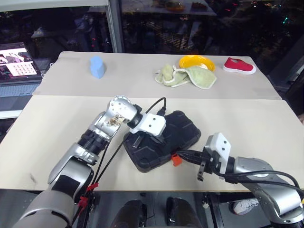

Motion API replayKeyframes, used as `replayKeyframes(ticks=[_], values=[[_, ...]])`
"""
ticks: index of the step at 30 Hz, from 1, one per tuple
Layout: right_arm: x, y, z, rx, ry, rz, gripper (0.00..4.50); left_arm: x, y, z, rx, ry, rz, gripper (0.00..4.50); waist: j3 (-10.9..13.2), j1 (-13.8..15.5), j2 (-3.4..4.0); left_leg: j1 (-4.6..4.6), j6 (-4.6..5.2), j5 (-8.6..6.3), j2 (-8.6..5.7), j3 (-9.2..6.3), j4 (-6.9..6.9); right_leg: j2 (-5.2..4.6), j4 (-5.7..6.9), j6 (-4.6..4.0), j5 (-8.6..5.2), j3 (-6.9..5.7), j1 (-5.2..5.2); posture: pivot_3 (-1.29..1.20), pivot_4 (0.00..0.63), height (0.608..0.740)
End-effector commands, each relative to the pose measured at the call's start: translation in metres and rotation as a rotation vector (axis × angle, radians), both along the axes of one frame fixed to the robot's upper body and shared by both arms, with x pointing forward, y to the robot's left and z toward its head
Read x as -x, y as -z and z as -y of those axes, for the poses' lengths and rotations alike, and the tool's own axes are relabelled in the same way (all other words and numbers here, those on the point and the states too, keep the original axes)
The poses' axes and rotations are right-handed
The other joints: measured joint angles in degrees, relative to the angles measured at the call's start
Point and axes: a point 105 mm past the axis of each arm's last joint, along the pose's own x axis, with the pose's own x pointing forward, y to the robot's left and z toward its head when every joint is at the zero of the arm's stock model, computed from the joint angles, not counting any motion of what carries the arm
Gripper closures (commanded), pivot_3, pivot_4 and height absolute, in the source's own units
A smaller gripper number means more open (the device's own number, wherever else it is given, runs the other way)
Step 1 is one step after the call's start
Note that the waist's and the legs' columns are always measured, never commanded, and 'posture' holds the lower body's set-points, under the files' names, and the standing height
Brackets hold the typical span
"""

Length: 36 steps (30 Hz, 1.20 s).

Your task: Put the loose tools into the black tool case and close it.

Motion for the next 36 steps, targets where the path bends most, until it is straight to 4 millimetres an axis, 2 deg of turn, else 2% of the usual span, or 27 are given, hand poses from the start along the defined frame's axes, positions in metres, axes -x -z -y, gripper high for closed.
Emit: replayKeyframes(ticks=[1,4,7,11,22,26,32,36], values=[[0.011,-0.006,0.004,0.018,-0.022,0.012,4.5,-0.001,0.023,-0.008,-0.098,-0.018,-0.027,4.45,-0.01,0.13,0.02,0.0,0.02,0.02,-0.01,0.03,0.0,-0.01,-0.01,0.01,0.0,0.02,-0.01,0.0,0.15,0.732],[0.026,0.006,0.009,0.044,-0.04,-0.071,4.5,-0.004,0.022,-0.009,-0.098,-0.021,-0.016,4.45,-0.01,0.25,0.01,0.0,-0.04,0.08,-0.03,0.04,-0.01,-0.05,-0.05,0.04,-0.01,0.01,0.02,0.0,0.15,0.732],[0.029,0.018,0.011,0.071,-0.018,-0.1,4.5,-0.005,0.021,-0.009,-0.097,-0.021,-0.014,4.45,-0.01,0.28,0.01,0.0,-0.05,-0.1,-0.03,0.03,-0.01,-0.07,-0.04,0.05,-0.03,0.01,0.07,0.0,0.15,0.732],[0.019,0.031,0.009,0.07,0.033,-0.111,4.5,-0.006,0.019,-0.008,-0.096,-0.021,-0.009,4.45,-0.01,0.12,0.0,0.12,-0.17,-0.11,-0.01,0.03,0.03,-0.08,-0.05,0.52,-0.31,0.05,0.17,0.0,0.15,0.732],[-0.01,0.055,0.0,0.072,0.111,-0.083,4.5,-0.009,0.012,-0.006,-0.086,-0.023,0.005,4.45,-0.01,0.11,0.01,0.13,0.02,-0.06,0.0,0.06,-0.01,-0.05,-0.03,0.48,-0.3,0.07,0.09,0.0,0.15,0.732],[-0.018,0.052,-0.006,0.026,0.137,-0.045,4.5,-0.009,0.012,-0.006,-0.086,-0.024,0.006,4.45,-0.02,-0.31,0.0,0.15,-0.16,-0.11,0.01,0.06,-0.01,-0.05,-0.01,0.52,-0.32,0.1,0.12,0.0,0.15,0.732],[-0.016,0.03,-0.015,-0.09,0.125,0.003,4.5,-0.01,0.011,-0.005,-0.085,-0.023,0.006,4.45,-0.02,-0.55,0.0,0.16,-0.15,-0.11,0.01,0.07,0.0,-0.04,0.02,0.54,-0.33,0.1,0.1,0.0,0.15,0.732],[-0.011,0.028,-0.012,-0.046,0.123,0.021,4.5,-0.01,0.011,-0.003,-0.081,-0.021,0.006,4.45,-0.01,-0.65,0.0,0.1,-0.14,-0.11,0.0,0.08,-0.03,-0.03,0.02,0.42,-0.26,0.13,0.02,0.0,0.15,0.732]])
